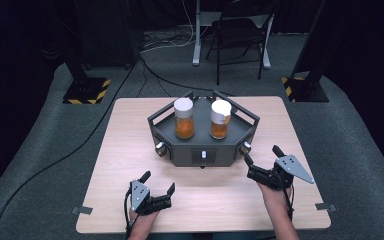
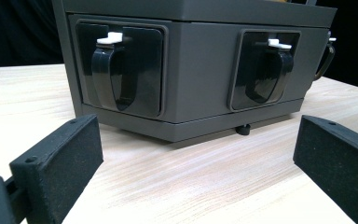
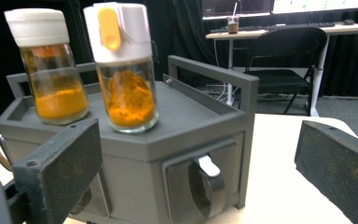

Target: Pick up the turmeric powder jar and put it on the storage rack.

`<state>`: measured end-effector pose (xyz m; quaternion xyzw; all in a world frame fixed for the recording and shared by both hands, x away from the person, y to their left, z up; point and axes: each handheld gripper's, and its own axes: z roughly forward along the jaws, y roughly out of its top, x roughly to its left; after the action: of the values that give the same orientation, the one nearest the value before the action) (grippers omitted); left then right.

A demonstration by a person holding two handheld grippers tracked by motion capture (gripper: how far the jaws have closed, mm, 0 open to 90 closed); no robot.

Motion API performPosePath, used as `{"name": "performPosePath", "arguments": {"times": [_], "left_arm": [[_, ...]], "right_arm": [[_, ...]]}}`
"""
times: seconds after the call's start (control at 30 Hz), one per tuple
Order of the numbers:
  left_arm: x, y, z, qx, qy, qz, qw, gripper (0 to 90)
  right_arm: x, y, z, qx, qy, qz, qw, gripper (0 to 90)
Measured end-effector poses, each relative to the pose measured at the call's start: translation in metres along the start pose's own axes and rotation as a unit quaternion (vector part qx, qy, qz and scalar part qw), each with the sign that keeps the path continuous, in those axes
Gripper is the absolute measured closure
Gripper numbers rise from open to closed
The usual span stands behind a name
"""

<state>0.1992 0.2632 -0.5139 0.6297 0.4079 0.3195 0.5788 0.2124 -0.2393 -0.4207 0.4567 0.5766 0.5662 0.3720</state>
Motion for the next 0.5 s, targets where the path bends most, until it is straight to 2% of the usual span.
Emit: {"name": "performPosePath", "arguments": {"times": [0.17, 0.5], "left_arm": [[0.000, 0.000, 0.000, 0.000, 0.000, 0.001, 1.0000, 0.6], [-0.001, 0.000, 0.000, 0.000, 0.001, 0.002, 1.0000, 0.6]], "right_arm": [[-0.004, -0.010, -0.005, -0.001, -0.003, 0.007, 1.0000, 0.0], [-0.011, -0.025, -0.012, 0.015, -0.012, 0.018, 0.9997, 0.0]]}}
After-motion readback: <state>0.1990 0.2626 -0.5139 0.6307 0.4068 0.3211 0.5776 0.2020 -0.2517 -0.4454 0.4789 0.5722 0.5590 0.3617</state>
